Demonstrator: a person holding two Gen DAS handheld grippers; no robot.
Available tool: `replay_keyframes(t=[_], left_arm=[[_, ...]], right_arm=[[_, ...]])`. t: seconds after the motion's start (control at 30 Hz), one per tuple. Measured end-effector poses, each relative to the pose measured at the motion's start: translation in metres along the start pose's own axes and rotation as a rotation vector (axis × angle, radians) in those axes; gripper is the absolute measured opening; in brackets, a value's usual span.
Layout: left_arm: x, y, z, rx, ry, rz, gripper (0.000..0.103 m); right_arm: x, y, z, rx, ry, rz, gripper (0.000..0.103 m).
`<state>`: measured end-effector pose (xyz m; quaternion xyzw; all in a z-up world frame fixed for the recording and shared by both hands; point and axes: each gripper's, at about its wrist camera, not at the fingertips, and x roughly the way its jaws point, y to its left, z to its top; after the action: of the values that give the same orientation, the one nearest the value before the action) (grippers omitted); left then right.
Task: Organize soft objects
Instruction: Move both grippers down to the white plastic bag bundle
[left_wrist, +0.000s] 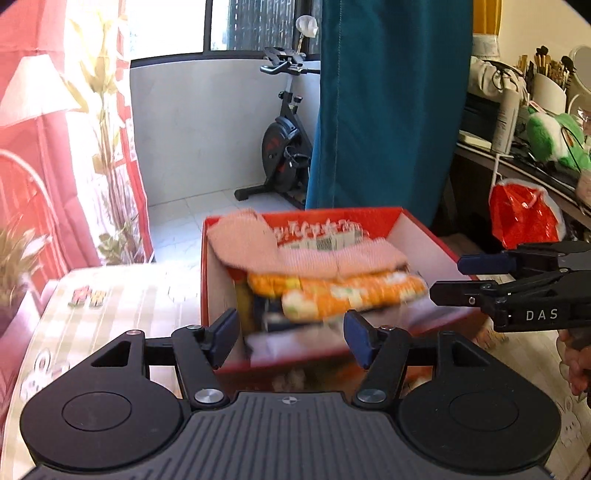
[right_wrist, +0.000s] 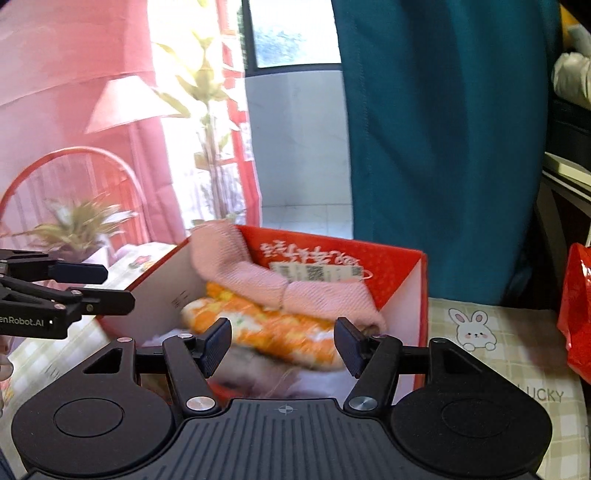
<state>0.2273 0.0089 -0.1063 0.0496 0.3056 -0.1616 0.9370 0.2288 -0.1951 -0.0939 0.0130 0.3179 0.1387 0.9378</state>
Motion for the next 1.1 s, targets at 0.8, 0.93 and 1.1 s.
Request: replay_keyframes(t=[0.8,0.93,1.1], left_arm=[[-0.041,-0.018,-0.122,-0.101,0.122,-0.033,0.065],[-0.033,-0.020,-0.133,-0.112,0.153,-0.017,0.065],[-0.028,-0.022,-0.138,-0.113,0.166,-0.025,0.065]], right_arm=[[-0.026,0.035,-0.129,-0.013,0.103,0.027,0.058],[-0.019,0.020,-0.132,0.031,0.112,0.003,0.058],[-0.013,0.009,-0.135,0.054,0.119,-0.005,0.058]])
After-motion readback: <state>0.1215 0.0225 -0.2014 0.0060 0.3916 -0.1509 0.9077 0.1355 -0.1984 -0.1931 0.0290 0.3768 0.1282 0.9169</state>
